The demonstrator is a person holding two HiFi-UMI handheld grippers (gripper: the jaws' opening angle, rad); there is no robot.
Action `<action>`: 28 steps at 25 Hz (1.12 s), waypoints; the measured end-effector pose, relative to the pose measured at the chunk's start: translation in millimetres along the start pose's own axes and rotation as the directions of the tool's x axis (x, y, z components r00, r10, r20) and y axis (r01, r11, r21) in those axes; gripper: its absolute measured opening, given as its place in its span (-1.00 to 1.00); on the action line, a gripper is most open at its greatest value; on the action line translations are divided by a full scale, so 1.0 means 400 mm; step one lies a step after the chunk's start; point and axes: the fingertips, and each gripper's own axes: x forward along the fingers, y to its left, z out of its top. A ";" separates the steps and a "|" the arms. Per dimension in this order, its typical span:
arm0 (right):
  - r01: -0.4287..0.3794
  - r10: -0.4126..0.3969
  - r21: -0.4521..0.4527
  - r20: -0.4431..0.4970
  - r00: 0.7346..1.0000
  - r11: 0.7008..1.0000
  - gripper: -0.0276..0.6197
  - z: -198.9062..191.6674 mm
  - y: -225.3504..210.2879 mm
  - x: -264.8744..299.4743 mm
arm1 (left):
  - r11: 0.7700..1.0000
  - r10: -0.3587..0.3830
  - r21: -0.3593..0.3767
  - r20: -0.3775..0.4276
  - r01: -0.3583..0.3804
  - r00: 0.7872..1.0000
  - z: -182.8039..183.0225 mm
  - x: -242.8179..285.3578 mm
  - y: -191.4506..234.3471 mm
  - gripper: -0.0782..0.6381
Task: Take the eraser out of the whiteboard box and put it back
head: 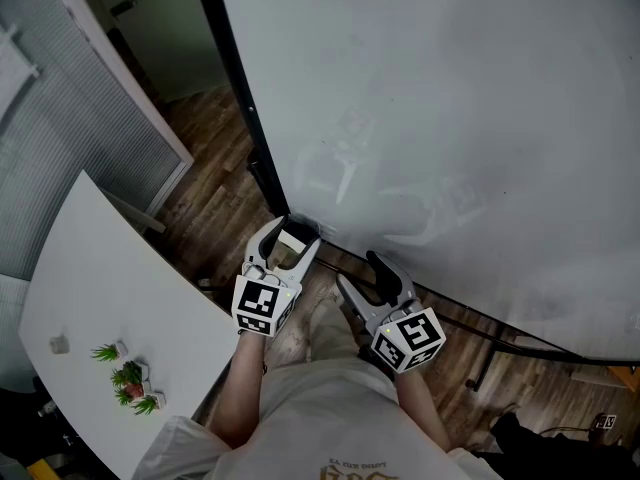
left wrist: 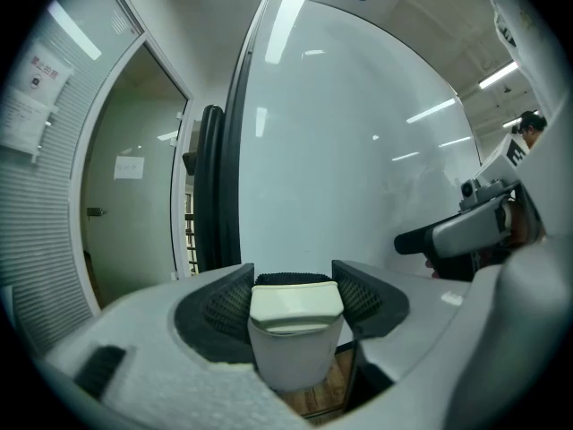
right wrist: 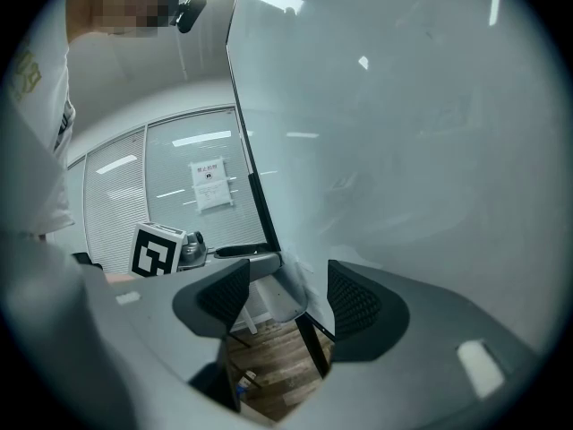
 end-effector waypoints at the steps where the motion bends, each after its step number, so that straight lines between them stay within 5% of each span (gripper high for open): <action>1: 0.000 0.000 0.000 0.001 1.000 1.000 -0.09 0.001 0.001 -0.001 | 1.000 0.001 -0.001 0.000 -0.001 1.000 0.002 0.000 0.000 -0.02; 28: -0.021 0.023 -0.058 0.035 0.999 0.998 -0.17 0.029 0.039 -0.023 | 0.999 0.031 0.016 0.067 -0.032 0.997 0.066 -0.083 -0.021 -0.03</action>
